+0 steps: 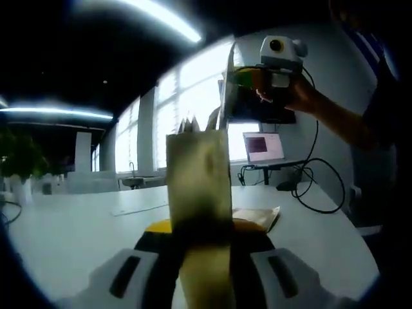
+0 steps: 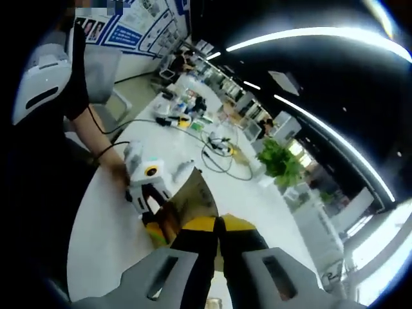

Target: Extract single mask from mask box in order stack masks on table

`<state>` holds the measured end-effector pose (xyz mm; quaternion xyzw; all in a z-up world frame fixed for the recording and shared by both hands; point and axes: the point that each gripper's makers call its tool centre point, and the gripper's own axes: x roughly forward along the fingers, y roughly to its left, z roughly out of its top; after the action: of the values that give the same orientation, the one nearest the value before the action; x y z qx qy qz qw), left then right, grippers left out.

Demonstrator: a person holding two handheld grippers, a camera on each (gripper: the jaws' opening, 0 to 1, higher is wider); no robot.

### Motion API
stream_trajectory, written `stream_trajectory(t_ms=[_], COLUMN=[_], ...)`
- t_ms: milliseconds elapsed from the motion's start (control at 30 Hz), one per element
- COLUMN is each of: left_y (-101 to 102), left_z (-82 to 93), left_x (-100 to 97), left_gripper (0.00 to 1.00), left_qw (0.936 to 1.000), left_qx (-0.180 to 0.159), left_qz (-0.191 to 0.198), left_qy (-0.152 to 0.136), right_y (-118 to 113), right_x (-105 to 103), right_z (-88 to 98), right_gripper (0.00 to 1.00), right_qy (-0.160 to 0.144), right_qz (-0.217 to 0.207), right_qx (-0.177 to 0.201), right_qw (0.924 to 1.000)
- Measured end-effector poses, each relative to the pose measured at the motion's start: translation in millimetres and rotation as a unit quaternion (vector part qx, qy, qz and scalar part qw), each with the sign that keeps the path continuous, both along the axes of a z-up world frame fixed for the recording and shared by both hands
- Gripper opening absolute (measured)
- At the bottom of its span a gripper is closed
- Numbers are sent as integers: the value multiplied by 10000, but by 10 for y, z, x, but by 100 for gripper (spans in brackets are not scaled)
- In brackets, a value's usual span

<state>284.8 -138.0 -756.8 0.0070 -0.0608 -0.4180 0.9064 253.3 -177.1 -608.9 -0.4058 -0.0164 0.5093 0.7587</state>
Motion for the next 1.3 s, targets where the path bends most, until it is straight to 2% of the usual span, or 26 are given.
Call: stream_trajectory(t_ms=[100, 167, 500, 900, 1300], left_y=[5, 7, 13, 9, 7], left_z=[-6, -7, -7, -9, -15], left_x=[7, 8, 19, 27, 27], left_gripper=[32, 32, 32, 32, 32], left_qw=[10000, 10000, 10000, 10000, 10000], left_qx=[0, 5, -14, -30, -46], left_qz=[-14, -13, -9, -1, 3], left_qy=[8, 6, 43, 47, 53], right_y=[-39, -65, -214, -518, -785], right_x=[-7, 9, -26, -66, -164], right_z=[30, 90, 346, 522, 779], right_gripper=[0, 0, 0, 0, 0], right_qy=[-24, -43, -216, -287, -505], right_qz=[-58, -141, -342, -743, -1034], right_qx=[130, 310, 724, 1202, 1601], right_qw=[9999, 9994, 9966, 9895, 9804])
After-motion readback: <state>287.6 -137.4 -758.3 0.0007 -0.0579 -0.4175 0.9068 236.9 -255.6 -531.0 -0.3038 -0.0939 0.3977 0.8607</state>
